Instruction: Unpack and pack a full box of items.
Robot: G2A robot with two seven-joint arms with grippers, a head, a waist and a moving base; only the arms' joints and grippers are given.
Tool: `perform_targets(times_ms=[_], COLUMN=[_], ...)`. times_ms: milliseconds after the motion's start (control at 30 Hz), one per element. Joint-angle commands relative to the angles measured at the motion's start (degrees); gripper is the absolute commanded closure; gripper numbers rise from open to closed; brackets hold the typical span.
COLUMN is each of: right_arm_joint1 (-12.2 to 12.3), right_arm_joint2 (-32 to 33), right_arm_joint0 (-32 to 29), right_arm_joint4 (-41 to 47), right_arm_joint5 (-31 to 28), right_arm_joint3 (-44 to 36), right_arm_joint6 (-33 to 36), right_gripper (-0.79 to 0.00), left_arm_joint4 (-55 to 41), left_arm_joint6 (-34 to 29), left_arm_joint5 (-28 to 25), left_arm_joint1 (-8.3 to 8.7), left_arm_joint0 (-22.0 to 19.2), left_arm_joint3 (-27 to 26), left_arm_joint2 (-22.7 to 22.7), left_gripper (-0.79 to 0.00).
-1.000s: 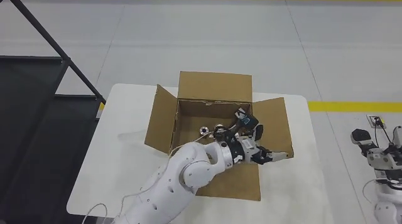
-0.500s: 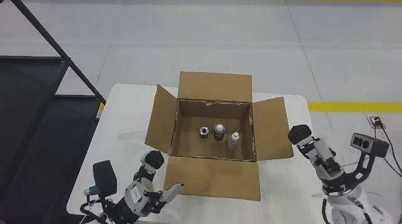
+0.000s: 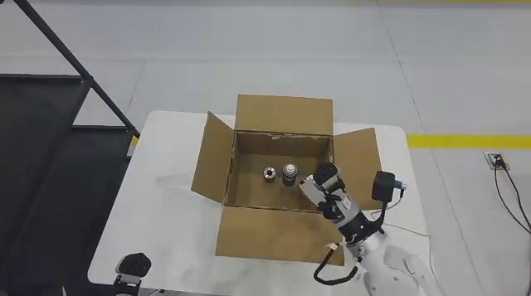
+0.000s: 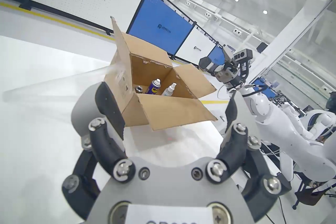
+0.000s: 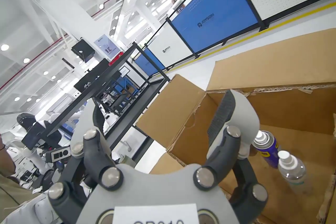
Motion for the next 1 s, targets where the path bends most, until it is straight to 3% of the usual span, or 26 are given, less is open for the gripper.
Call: perform_targets(times_ms=[0, 167, 300, 367, 567, 800, 900, 967], right_arm_joint1=[0.0, 0.0, 0.3, 0.5, 1.4, 1.4, 1.1, 0.6], right_arm_joint2=[0.0, -0.5, -1.2, -0.8, -0.1, -4.4, -7.2, -8.0], right_arm_joint0=[0.0, 0.0, 2.9, 4.6, 12.3, 23.8, 28.4, 30.0], right_arm_joint4=[0.0, -0.4, -8.7, -12.6, -20.5, -27.0, -31.4, -30.6], right_arm_joint5=[0.1, -1.5, -5.7, -4.8, -4.1, -0.3, 2.5, 4.7], right_arm_joint3=[0.0, -0.2, 1.6, 1.5, 0.7, 4.2, 8.4, 9.8], right_arm_joint6=[-0.1, 0.1, 4.3, 7.7, 29.5, 53.5, 60.3, 58.9], right_gripper=[-0.785, -0.785, -0.785, -0.785, -0.785, -0.785, -0.785, -0.785], left_arm_joint4=[0.0, 0.0, -0.6, -2.8, -9.8, -17.8, -21.9, -24.1], left_arm_joint6=[0.0, 0.0, -1.6, -3.6, -9.4, -12.8, -15.4, -17.8], left_arm_joint5=[0.0, 0.0, 1.4, 2.3, 4.5, 3.5, 2.1, 0.9], left_arm_joint1=[0.00, 0.00, 0.07, 0.21, 0.88, 1.35, 1.62, 1.84], left_arm_joint0=[0.0, 0.0, -1.4, -2.8, -6.0, -5.9, -5.4, -5.1], left_arm_joint3=[0.0, 0.0, -0.5, -1.3, -3.9, -4.0, -3.3, -2.9], left_arm_joint2=[0.0, 0.0, 0.7, 1.1, -2.0, -5.7, -6.1, -6.0], left_gripper=[-0.785, -0.785, -0.785, -0.785, -0.785, -0.785, -0.785, -0.785])
